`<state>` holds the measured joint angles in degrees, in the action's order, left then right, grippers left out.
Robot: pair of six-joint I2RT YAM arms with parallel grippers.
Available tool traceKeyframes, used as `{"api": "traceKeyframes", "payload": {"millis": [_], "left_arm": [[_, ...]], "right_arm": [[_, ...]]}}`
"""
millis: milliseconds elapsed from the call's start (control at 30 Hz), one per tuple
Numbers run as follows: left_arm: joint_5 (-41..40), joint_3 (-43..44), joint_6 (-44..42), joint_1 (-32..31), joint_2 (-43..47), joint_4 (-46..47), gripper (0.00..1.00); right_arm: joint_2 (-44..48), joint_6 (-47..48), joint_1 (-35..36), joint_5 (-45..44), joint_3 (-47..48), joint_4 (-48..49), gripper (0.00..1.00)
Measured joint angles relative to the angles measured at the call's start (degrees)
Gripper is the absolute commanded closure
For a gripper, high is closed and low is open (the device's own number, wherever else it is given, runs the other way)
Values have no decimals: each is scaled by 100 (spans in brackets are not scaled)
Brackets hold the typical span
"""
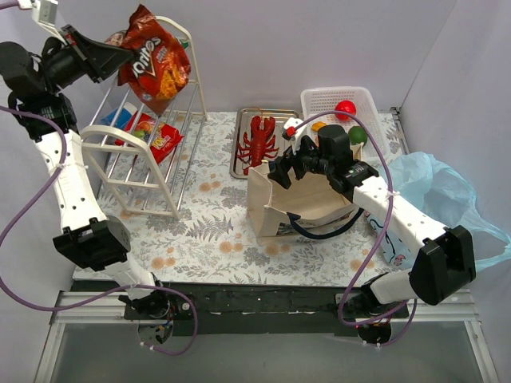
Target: Untie the knot of the grocery bags and take out the mixed food
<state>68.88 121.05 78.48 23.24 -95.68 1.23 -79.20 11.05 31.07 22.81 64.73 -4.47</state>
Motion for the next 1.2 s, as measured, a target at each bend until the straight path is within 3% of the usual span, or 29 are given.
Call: {"api": "traceKeyframes", "payload": {"millis": [200, 700, 1033, 1100, 1133, 1167, 1200], "left_arm": [[13, -166, -90, -400, 50, -435, 100], [-752, -435, -946, 601, -245, -1954, 100], [-1512, -15, -2124, 643, -894, -3390, 100], [-1700, -15, -2253, 643, -938, -3519, 94], [-1770, -15, -2306, 643, -938, -3556, 86], [-1862, -13, -2367, 638, -938, -3574, 68], [-1943, -11, -2426, 629, -938, -3576, 63]], "right_arm": [[0, 79, 2, -26, 0, -13, 3], [-2, 138, 0, -57, -24, -22, 2], [-59, 114, 0, -26, -57, -9, 3], [-59, 114, 0, -15, -76, -4, 3], [-61, 111, 0, -15, -79, -9, 2], [-63, 111, 0, -15, -79, -7, 2], [-63, 111, 0, -15, -79, -7, 2]]}}
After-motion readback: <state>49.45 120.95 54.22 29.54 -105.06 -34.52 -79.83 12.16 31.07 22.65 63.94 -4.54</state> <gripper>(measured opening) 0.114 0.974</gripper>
